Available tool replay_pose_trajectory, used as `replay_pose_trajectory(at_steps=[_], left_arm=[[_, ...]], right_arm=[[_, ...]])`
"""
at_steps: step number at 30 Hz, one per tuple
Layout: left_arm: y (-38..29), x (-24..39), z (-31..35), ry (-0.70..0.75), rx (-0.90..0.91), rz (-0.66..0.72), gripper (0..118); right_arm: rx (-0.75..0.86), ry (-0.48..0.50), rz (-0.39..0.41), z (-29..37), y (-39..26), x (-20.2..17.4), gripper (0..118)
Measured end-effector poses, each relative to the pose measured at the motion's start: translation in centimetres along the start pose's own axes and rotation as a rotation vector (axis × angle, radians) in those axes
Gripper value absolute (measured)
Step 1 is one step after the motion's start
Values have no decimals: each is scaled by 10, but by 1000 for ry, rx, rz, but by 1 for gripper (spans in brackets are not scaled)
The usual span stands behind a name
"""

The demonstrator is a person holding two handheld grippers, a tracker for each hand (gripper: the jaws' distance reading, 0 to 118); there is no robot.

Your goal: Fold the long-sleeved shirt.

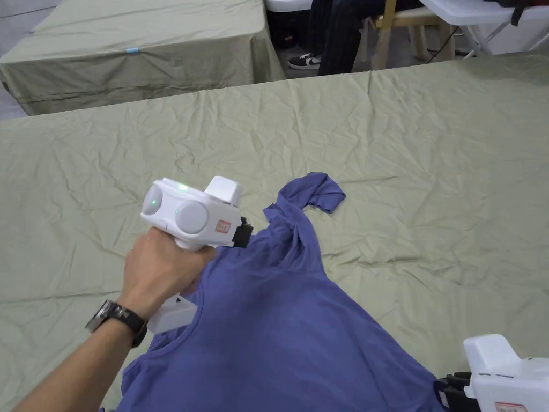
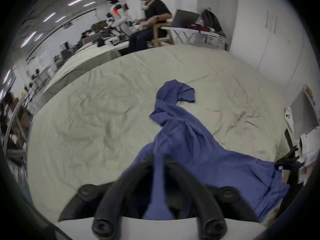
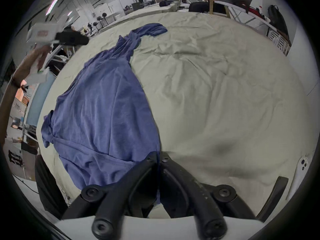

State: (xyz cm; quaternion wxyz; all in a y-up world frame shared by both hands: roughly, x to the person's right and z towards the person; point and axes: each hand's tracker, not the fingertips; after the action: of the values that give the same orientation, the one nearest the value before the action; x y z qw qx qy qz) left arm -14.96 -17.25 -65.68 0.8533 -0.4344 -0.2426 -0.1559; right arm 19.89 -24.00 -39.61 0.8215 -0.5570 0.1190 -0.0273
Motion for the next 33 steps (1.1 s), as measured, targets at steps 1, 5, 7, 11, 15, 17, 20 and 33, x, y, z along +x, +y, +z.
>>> replay_pose_trajectory(at_steps=[1,5,7,11,15,17,20,33], left_arm=[[4,-1,-10,-14,-28,-29,54],[5,-2,-54,-13,-119,-126,55],[0,-1,-72,-7,-157,-139,55],[-17,-5,-96,-53,-149,-73,55],[-20,-5,-85,-46,-141,-30,38],[-20,-4,-75,-48,-115,-38,1],[-26,1,-65,-11,-105,-78,0],[-15,-7,124,10,171,38,0]], right_arm=[[-2,1,-2,-1,0,0,3],[-7,5,-5,-4,-2,1,3],[-10,10,-12,-7,-3,3,3],[-18,11,-17,-11,-3,3,3],[-18,-2,-9,-14,-2,0,3],[-12,-14,-3,-11,-2,-4,3],[32,-37,13,4,-5,-10,3],[339,-57,47,121,22,-36,3]])
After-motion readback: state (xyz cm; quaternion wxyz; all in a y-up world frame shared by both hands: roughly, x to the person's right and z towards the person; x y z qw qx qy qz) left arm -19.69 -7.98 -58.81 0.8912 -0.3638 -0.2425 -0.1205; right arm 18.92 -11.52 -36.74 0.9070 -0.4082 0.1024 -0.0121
